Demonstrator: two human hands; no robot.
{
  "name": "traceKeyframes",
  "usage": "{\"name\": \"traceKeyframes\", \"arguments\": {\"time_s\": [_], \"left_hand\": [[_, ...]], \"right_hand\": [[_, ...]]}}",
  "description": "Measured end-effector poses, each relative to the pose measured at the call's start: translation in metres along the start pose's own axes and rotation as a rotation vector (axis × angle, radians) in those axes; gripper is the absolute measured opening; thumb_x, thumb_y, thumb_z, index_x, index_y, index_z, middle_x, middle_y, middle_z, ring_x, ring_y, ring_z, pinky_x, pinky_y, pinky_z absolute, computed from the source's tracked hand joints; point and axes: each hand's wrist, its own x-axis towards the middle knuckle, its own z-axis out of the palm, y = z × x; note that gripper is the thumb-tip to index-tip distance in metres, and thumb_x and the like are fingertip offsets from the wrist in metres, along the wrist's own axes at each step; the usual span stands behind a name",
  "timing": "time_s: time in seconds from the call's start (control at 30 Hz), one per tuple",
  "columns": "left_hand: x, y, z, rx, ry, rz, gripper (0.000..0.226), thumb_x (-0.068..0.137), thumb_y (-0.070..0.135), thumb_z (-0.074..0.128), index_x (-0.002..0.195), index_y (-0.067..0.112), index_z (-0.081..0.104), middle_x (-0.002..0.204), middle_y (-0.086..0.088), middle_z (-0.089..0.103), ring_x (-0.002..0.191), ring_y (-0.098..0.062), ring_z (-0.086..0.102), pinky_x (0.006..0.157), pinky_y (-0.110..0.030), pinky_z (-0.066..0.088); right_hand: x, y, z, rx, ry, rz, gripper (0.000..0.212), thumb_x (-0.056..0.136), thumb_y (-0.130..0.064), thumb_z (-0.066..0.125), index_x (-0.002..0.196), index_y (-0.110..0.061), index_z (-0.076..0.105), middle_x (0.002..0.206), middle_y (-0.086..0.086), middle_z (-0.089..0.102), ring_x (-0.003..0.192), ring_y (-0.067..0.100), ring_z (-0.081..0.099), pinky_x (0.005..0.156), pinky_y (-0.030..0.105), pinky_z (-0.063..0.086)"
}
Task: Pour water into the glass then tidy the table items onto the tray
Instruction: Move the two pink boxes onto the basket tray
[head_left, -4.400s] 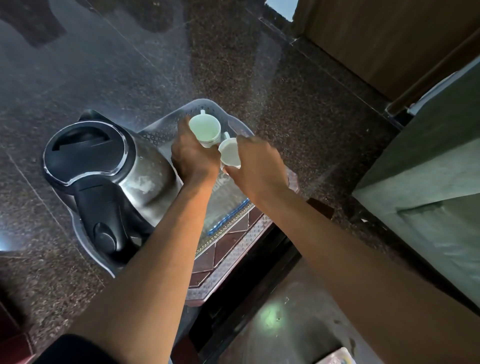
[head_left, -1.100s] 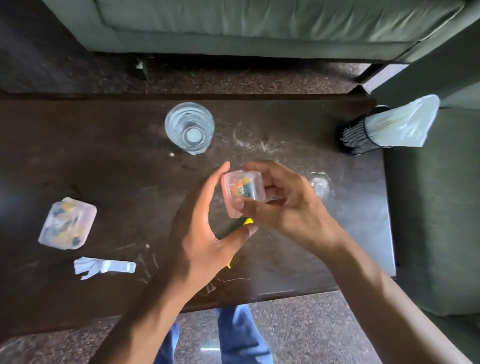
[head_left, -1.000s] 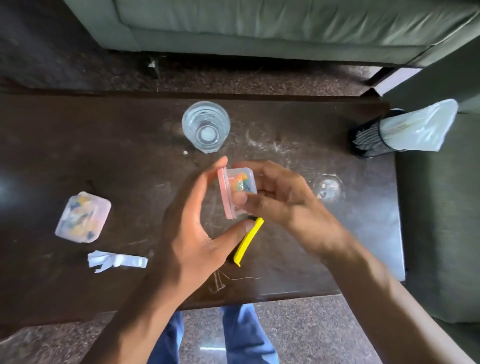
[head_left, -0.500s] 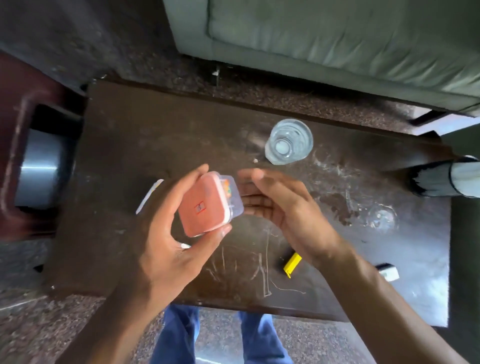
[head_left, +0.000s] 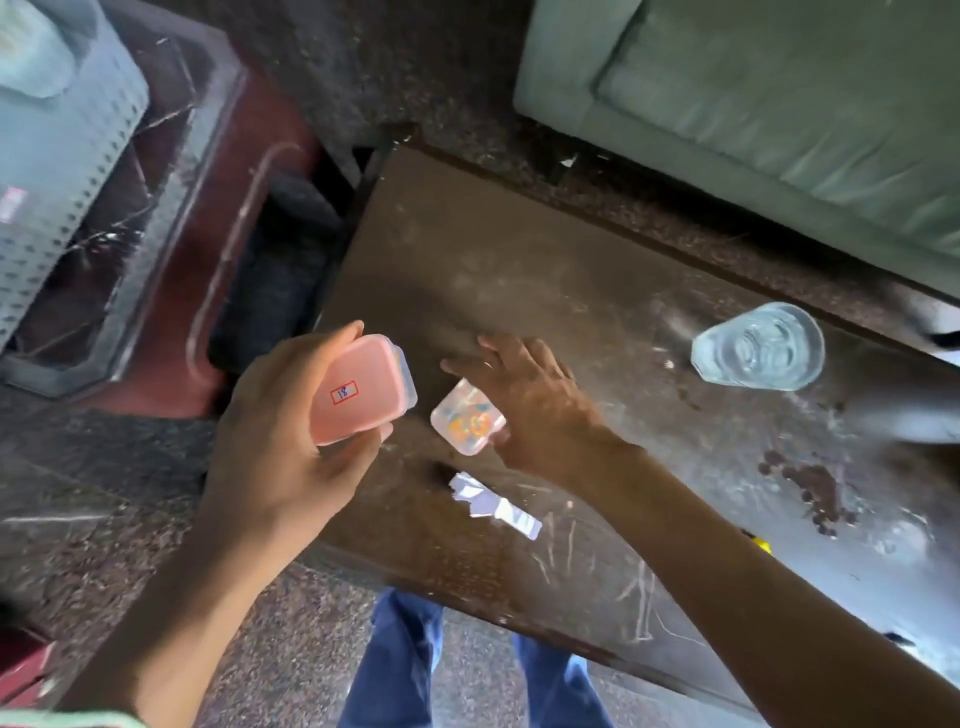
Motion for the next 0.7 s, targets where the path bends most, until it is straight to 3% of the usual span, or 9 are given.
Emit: {"name": "traceKeyframes", "arguments": {"time_s": [0.07, 0.17, 0.33, 0.53, 0.63, 0.7], "left_hand": [[0.002, -0.012, -0.006, 0.037, 0.007, -0.021, 0.076, 0.082, 0.025, 0.088, 0.152, 0.019, 0.060, 0.143, -0.003, 0.066, 0.128, -0.032, 0.064, 0.104, -0.058, 0.056], [0.005, -0.025, -0.013, 0.070, 0.019, -0.034, 0.084, 0.076, 0.012, 0.096, 0.152, 0.016, 0.060, 0.141, -0.005, 0.067, 0.124, -0.033, 0.066, 0.102, -0.056, 0.057], [0.007, -0.038, -0.030, -0.005, 0.082, -0.053, 0.083, 0.077, 0.015, 0.096, 0.153, 0.019, 0.060, 0.143, -0.002, 0.065, 0.129, -0.025, 0.065, 0.108, -0.036, 0.053], [0.016, -0.049, -0.065, -0.068, 0.195, -0.068, 0.074, 0.084, 0.042, 0.079, 0.153, 0.024, 0.059, 0.143, 0.006, 0.061, 0.129, -0.017, 0.061, 0.106, -0.024, 0.051], [0.023, -0.055, -0.087, -0.065, 0.275, -0.062, 0.073, 0.084, 0.033, 0.086, 0.151, 0.025, 0.059, 0.142, 0.009, 0.059, 0.128, -0.019, 0.062, 0.104, -0.034, 0.056], [0.028, -0.059, -0.105, -0.030, 0.328, -0.072, 0.075, 0.082, 0.025, 0.090, 0.151, 0.023, 0.060, 0.143, 0.008, 0.059, 0.130, -0.018, 0.061, 0.108, -0.030, 0.054]], "right_hand": [[0.008, -0.009, 0.002, -0.102, -0.027, -0.090, 0.083, 0.078, -0.028, 0.081, 0.153, -0.040, 0.047, 0.158, 0.008, 0.042, 0.140, 0.038, 0.043, 0.112, 0.052, 0.043], [0.020, -0.020, 0.003, -0.291, -0.080, -0.171, 0.075, 0.080, -0.024, 0.072, 0.149, -0.041, 0.048, 0.148, 0.006, 0.048, 0.135, 0.034, 0.046, 0.107, 0.048, 0.043], [0.033, -0.029, -0.004, -0.377, -0.072, -0.200, 0.064, 0.077, -0.028, 0.068, 0.138, -0.038, 0.053, 0.133, -0.001, 0.056, 0.127, 0.030, 0.051, 0.100, 0.045, 0.044], [0.059, -0.055, -0.042, -0.135, 0.062, -0.118, 0.069, 0.071, -0.041, 0.080, 0.136, -0.038, 0.056, 0.130, -0.010, 0.063, 0.118, 0.022, 0.058, 0.101, 0.039, 0.043], [0.078, -0.082, -0.075, 0.000, 0.182, -0.138, 0.075, 0.073, -0.046, 0.079, 0.144, -0.040, 0.054, 0.129, -0.008, 0.066, 0.114, 0.021, 0.062, 0.099, 0.037, 0.052], [0.091, -0.105, -0.096, 0.105, 0.245, -0.203, 0.074, 0.074, -0.043, 0.075, 0.145, -0.042, 0.054, 0.129, -0.007, 0.064, 0.115, 0.018, 0.062, 0.096, 0.037, 0.055]]}}
